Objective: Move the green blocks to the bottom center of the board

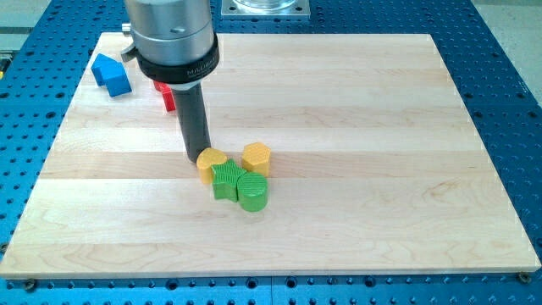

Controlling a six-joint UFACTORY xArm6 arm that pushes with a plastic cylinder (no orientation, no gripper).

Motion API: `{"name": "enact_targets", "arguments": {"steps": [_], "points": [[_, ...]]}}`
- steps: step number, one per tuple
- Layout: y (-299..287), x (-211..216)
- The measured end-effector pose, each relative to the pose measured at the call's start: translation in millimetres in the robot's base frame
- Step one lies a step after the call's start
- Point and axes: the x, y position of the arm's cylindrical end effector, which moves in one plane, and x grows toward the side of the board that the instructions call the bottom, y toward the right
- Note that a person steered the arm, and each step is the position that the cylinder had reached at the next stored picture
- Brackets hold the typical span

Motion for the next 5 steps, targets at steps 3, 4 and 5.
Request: {"name": "enact_targets", "arguments": {"steps": [3, 4, 5], "points": [[-26, 58], [68, 16], [91, 4]]}}
